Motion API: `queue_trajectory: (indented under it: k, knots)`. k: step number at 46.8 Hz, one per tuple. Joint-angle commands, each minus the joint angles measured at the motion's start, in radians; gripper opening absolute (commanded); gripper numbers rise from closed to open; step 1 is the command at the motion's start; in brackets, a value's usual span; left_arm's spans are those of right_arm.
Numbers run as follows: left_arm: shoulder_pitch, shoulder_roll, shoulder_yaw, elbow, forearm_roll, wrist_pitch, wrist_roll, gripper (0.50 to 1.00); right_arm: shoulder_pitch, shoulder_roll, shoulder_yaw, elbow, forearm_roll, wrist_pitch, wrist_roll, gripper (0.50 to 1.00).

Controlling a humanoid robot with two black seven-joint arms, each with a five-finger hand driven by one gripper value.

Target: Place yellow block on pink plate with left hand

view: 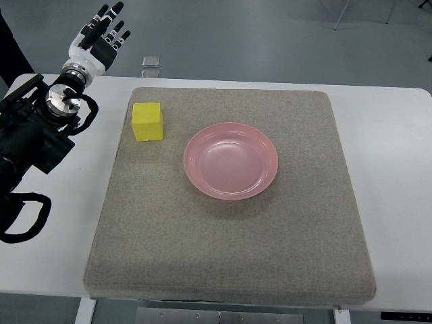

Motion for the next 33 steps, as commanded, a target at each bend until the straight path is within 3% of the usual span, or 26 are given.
queue_trajectory:
  k: [1, 33]
  knots:
    - [0.0, -0.001, 0.0, 0.0, 0.001, 0.002, -0.001, 0.992, 0.0, 0.0, 0.0, 0.0, -0.001, 0.001, 0.0, 0.924]
    - [-0.001, 0.008, 0.048, -0.015, 0.012, 0.003, -0.001, 0.992, 0.0, 0.0, 0.0, 0.0, -0.001, 0.001, 0.0, 0.924]
